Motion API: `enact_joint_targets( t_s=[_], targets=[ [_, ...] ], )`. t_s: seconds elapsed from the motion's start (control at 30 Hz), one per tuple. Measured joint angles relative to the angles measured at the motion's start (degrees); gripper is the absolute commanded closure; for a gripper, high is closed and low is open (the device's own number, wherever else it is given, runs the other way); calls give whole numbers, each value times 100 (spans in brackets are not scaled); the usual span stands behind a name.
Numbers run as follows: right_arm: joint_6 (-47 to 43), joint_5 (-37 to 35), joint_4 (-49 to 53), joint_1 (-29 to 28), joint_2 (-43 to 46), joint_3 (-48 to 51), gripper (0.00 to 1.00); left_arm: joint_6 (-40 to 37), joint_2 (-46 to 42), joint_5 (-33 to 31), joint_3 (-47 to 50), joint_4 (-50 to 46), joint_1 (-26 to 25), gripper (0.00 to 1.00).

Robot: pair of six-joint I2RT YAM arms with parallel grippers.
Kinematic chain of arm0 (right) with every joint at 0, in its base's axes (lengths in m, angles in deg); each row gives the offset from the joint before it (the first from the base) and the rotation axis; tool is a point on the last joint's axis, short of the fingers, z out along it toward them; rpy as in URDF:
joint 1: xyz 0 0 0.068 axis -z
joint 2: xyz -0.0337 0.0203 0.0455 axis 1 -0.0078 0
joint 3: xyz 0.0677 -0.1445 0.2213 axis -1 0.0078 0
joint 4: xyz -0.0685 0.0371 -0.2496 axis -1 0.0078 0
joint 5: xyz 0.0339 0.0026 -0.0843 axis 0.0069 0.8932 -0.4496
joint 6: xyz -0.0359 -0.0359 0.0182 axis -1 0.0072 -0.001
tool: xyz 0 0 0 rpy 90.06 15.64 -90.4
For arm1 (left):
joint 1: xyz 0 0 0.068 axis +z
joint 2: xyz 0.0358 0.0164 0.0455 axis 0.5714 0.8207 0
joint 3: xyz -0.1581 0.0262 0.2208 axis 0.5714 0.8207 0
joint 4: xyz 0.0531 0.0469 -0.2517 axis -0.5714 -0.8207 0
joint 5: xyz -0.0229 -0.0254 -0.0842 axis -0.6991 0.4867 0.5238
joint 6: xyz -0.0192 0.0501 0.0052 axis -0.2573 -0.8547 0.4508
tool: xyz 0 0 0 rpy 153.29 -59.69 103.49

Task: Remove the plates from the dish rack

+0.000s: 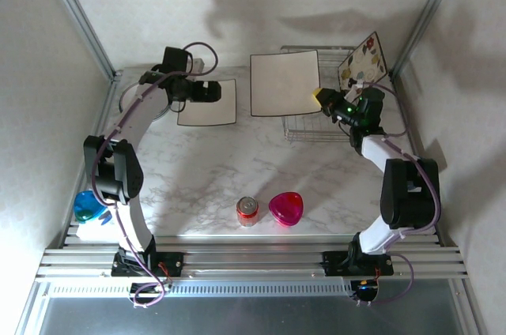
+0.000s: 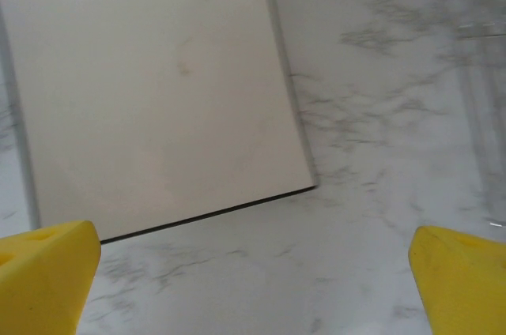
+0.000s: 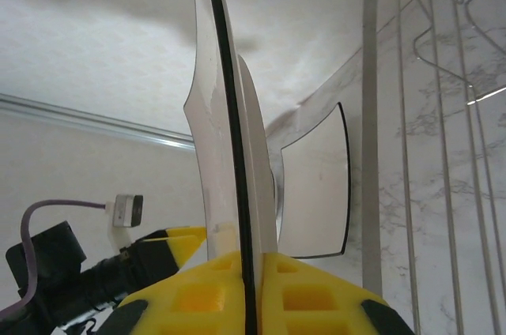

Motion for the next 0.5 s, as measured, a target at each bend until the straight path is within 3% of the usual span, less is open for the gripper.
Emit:
enact_joint_targets(
  t_s=[0.23, 0.33, 0.5],
  targets=[
    [210, 199, -413, -225, -407, -15, 100, 490, 0, 2190, 450, 1086, 0, 0],
    [229, 293, -420, -337, -492, -85, 100, 791, 0, 2791, 673, 1550, 0, 1],
    [227, 411, -431, -531, -562, -299, 100, 1099, 83, 3252, 691, 1993, 0, 7]
  ],
)
